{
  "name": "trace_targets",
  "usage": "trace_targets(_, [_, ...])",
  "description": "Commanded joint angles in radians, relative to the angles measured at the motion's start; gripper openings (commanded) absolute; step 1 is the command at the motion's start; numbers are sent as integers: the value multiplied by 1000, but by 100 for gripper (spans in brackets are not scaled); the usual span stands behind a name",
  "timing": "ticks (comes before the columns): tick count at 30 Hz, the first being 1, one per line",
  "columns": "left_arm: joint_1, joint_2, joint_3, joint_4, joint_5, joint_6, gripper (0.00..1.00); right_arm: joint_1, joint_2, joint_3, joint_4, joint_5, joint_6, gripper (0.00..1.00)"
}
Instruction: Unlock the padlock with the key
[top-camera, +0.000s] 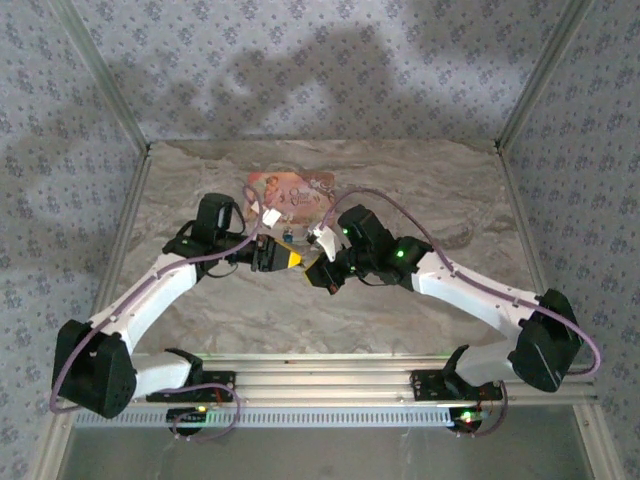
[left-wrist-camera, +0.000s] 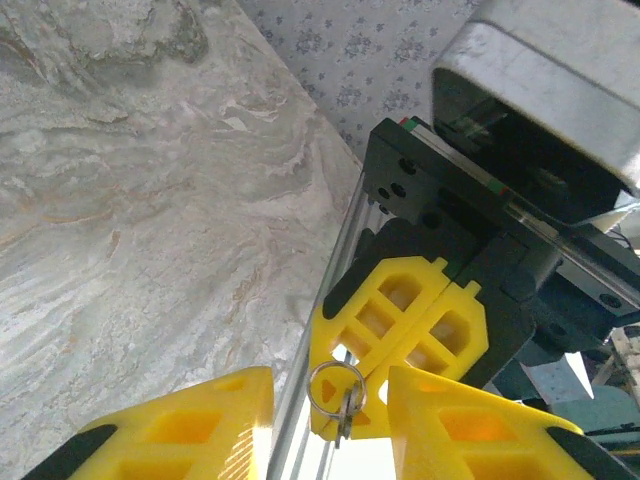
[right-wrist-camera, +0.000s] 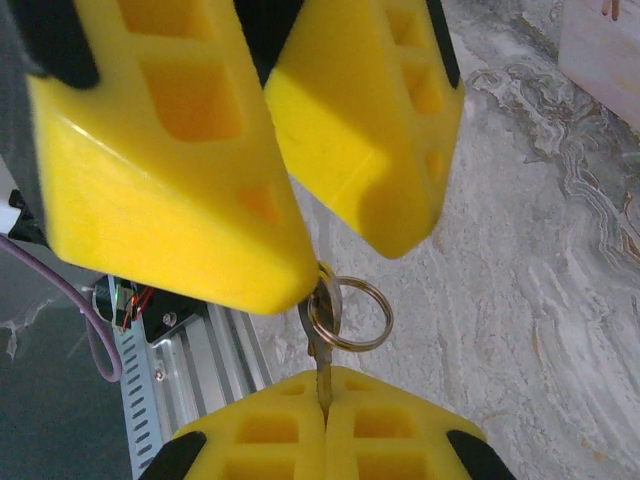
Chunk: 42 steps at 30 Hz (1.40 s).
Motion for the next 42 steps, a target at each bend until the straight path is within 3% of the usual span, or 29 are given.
trace_targets(1, [-13, 16, 32, -20, 38, 9, 36, 2, 6, 33, -16, -25, -14, 0])
trace_targets(4, [-16, 33, 38, -22, 53, 6, 29, 1, 6, 31, -16, -25, -13, 0])
trace_targets(10, [-20, 50, 44, -20, 54, -16, 1, -1, 0, 31, -19, 17, 4, 0])
trace_targets(11, [-17, 45, 40, -10, 39, -36, 0, -2, -8, 28, -16, 44, 18, 7])
trace_targets(14, [18, 20, -5, 99, -8, -180, 0, -13, -65, -8, 30, 151, 79, 40])
trace_targets(16, [58, -22, -66, 226, -61, -327, 0, -33, -119, -48, 87, 232, 169, 47])
trace_targets(20, [103, -95, -212, 467, -216, -576, 0, -59, -205, -116, 195, 343, 393, 48])
trace_targets(25, [102, -96, -320, 750, -266, -798, 0, -34, -199, -175, 343, 382, 614, 48])
trace_targets(32, [97, -158, -338, 813, -306, -897, 0, 28, -47, -123, 454, 382, 755, 47])
trace_targets(38, [93, -227, -357, 801, -329, -948, 0, 43, 32, -107, 603, 375, 863, 37])
trace_targets(42, [90, -271, -387, 791, -347, -967, 0, 53, 50, -101, 669, 391, 904, 35])
